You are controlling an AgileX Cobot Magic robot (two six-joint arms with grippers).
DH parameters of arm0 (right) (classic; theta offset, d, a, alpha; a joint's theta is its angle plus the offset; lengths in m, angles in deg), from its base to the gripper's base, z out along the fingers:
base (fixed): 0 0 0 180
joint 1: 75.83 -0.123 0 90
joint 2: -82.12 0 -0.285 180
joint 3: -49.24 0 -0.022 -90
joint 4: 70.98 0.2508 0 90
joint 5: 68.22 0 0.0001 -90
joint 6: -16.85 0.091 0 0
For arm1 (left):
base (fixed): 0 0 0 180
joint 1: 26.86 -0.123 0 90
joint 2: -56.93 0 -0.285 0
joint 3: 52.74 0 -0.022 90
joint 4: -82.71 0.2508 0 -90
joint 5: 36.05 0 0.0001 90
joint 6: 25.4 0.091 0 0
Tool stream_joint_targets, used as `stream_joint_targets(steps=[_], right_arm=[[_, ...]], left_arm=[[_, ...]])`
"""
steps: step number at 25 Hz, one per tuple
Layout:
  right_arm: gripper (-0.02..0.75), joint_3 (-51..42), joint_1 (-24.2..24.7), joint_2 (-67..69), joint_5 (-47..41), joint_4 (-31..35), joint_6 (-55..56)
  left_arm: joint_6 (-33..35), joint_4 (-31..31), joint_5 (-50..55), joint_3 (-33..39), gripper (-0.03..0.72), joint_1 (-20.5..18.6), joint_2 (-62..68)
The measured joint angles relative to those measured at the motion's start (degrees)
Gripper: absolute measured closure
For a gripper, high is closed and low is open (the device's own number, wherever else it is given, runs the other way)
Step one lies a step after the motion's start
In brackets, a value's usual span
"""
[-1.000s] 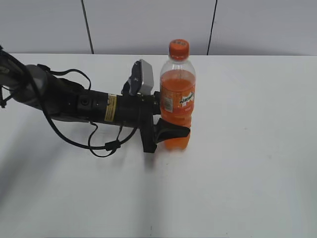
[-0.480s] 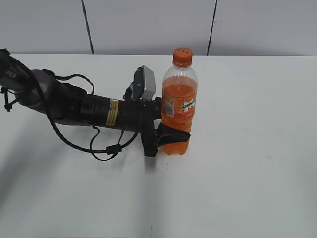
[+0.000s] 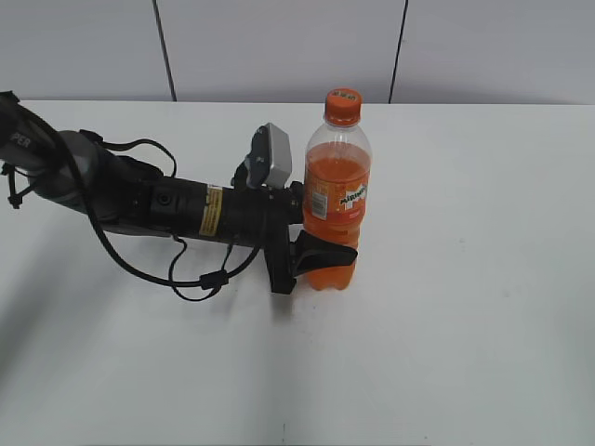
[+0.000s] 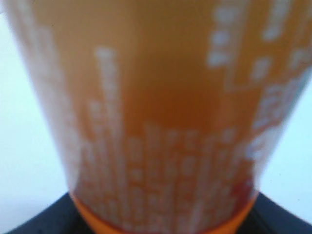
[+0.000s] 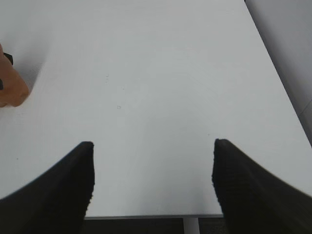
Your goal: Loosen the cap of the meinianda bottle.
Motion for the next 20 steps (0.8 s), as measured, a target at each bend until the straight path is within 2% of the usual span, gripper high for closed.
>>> stream_joint_targets(steps=[20], right_arm=[[0.173, 0.3, 0.0, 0.2, -0.1, 0.8, 0.6]], left_arm=[[0.0, 0.1, -1.1, 0.0, 0.284, 0.1, 0.2]])
